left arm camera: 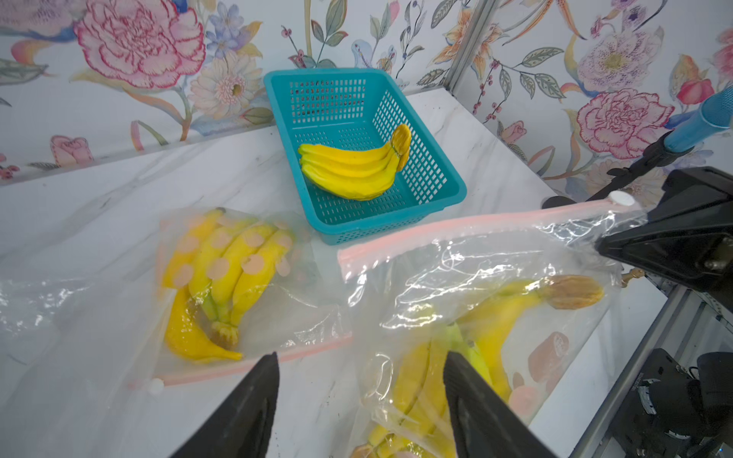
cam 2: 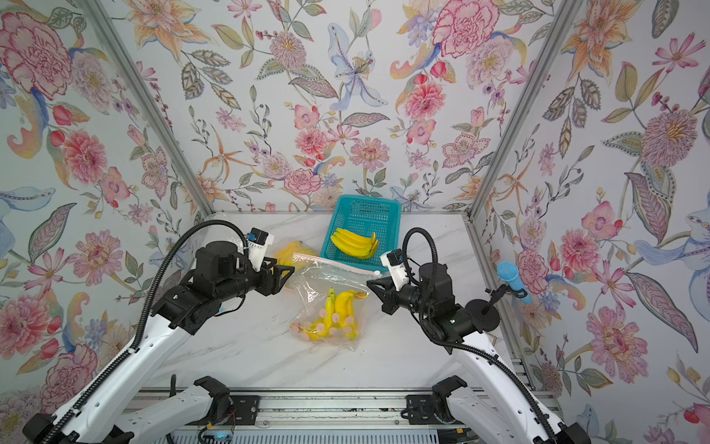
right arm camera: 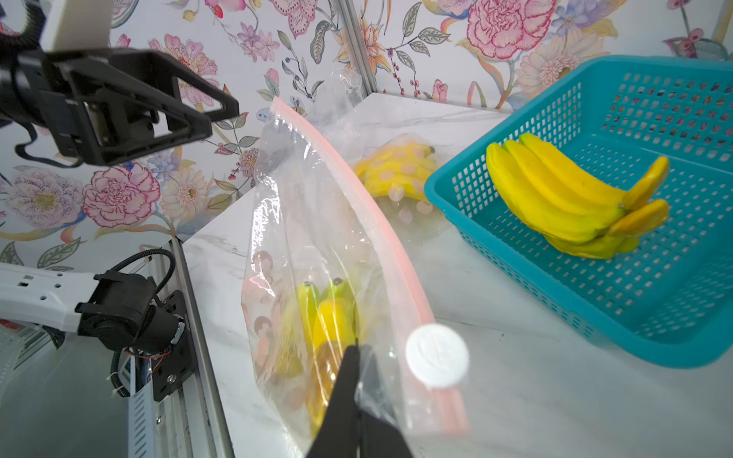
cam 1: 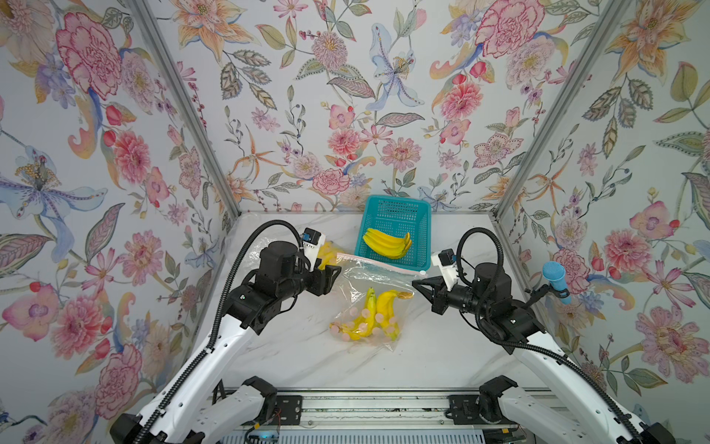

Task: Open the zip-top bag and take out the banana
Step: Pick up the zipper food storage bag at the center of the board.

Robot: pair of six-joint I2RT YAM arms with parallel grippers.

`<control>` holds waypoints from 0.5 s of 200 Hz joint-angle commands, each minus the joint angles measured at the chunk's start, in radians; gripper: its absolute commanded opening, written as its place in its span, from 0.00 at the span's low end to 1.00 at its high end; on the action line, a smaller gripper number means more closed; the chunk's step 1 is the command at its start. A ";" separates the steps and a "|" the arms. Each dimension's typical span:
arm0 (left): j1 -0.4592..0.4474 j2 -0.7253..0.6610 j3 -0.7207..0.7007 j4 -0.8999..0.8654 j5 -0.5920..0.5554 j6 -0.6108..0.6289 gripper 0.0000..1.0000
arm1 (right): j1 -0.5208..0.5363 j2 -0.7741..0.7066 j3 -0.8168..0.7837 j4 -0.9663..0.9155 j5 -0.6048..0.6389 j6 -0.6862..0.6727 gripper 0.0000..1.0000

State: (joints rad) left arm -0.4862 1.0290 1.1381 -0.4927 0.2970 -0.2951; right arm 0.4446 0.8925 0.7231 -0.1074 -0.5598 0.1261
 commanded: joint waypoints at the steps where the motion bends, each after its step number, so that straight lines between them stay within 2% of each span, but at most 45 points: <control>1: 0.005 0.058 0.143 -0.030 0.104 0.084 0.71 | 0.023 0.017 0.055 0.018 -0.023 -0.108 0.00; 24: -0.007 0.175 0.282 -0.114 0.225 0.159 0.70 | 0.052 0.011 0.072 0.018 -0.045 -0.190 0.00; 60: -0.095 0.349 0.457 -0.254 0.260 0.305 0.70 | 0.085 -0.019 0.072 0.052 -0.063 -0.284 0.00; 100: -0.150 0.483 0.567 -0.295 0.353 0.371 0.68 | 0.096 0.010 0.109 0.013 -0.113 -0.334 0.00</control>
State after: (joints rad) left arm -0.6121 1.4681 1.6325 -0.7094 0.5594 -0.0078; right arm 0.5312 0.8925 0.7784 -0.1020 -0.6228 -0.1272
